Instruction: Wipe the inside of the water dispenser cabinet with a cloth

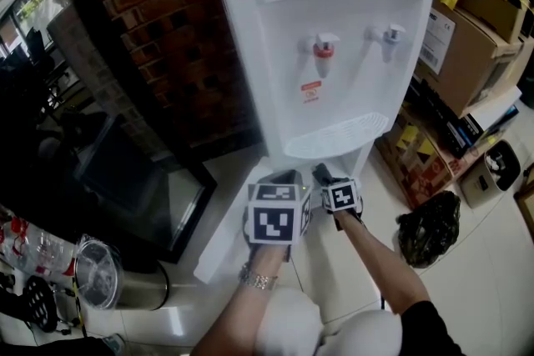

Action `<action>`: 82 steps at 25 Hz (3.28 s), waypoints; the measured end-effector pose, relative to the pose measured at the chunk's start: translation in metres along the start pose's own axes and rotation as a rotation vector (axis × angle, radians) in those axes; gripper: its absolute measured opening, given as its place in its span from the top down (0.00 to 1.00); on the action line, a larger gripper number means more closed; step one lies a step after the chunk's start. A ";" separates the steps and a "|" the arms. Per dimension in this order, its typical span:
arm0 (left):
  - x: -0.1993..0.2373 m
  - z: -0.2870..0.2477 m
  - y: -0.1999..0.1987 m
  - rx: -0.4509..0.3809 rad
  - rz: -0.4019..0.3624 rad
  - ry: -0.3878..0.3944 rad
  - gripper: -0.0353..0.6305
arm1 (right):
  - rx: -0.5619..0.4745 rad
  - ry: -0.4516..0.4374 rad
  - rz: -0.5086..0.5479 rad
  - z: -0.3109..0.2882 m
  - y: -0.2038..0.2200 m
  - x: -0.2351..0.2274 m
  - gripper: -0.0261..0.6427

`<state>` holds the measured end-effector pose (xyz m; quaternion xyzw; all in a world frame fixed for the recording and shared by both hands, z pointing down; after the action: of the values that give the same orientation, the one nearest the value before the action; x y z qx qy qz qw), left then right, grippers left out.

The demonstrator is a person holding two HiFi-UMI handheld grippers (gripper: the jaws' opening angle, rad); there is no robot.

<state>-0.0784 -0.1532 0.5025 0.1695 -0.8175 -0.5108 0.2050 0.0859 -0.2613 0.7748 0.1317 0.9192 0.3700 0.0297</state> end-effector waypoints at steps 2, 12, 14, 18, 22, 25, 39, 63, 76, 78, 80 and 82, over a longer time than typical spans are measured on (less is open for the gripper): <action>-0.001 0.000 0.001 0.006 -0.006 0.001 0.94 | -0.036 0.055 -0.024 0.005 -0.003 -0.016 0.93; -0.004 0.000 0.001 0.016 -0.047 -0.004 0.94 | -0.178 -0.114 0.017 0.035 -0.029 0.051 0.93; -0.001 0.002 0.001 0.017 -0.045 -0.013 0.94 | -0.159 -0.174 0.039 0.031 -0.025 0.071 0.93; 0.002 0.004 0.001 0.010 -0.031 -0.015 0.94 | -0.096 -0.167 0.050 0.019 -0.014 0.070 0.93; 0.001 0.002 0.001 0.009 -0.037 -0.020 0.94 | -0.013 -0.064 -0.002 0.001 0.003 0.025 0.93; -0.001 -0.001 0.001 0.005 -0.035 -0.012 0.94 | -0.013 0.020 -0.053 0.003 0.006 -0.012 0.93; 0.002 -0.007 0.007 0.038 -0.034 -0.026 0.94 | -0.134 -0.159 -0.017 0.025 -0.026 0.043 0.93; 0.002 -0.007 0.007 0.040 -0.034 -0.021 0.94 | -0.190 0.054 -0.018 0.020 -0.038 -0.019 0.93; 0.002 -0.009 0.007 0.038 -0.042 -0.017 0.94 | -0.108 -0.257 0.070 0.013 -0.025 0.073 0.93; 0.002 -0.009 0.007 0.040 -0.044 -0.017 0.94 | -0.136 -0.305 0.066 0.019 -0.031 0.084 0.93; 0.002 -0.009 0.007 0.041 -0.046 -0.018 0.94 | -0.141 -0.323 0.057 0.017 -0.032 0.088 0.93; 0.002 -0.009 0.007 0.039 -0.044 -0.016 0.94 | -0.112 -0.319 0.008 0.007 -0.027 0.080 0.93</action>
<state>-0.0759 -0.1577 0.5121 0.1872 -0.8249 -0.5007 0.1839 0.0039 -0.2541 0.7544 0.1903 0.8802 0.3953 0.1810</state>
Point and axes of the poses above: the fingertips, and each gripper's own axes: z backward along the fingers, x to its left, y out of its underside, the point moved 10 cm from there along z, backward along the fingers, and after that the axes turned 9 degrees about y, right-handed, at the moved point
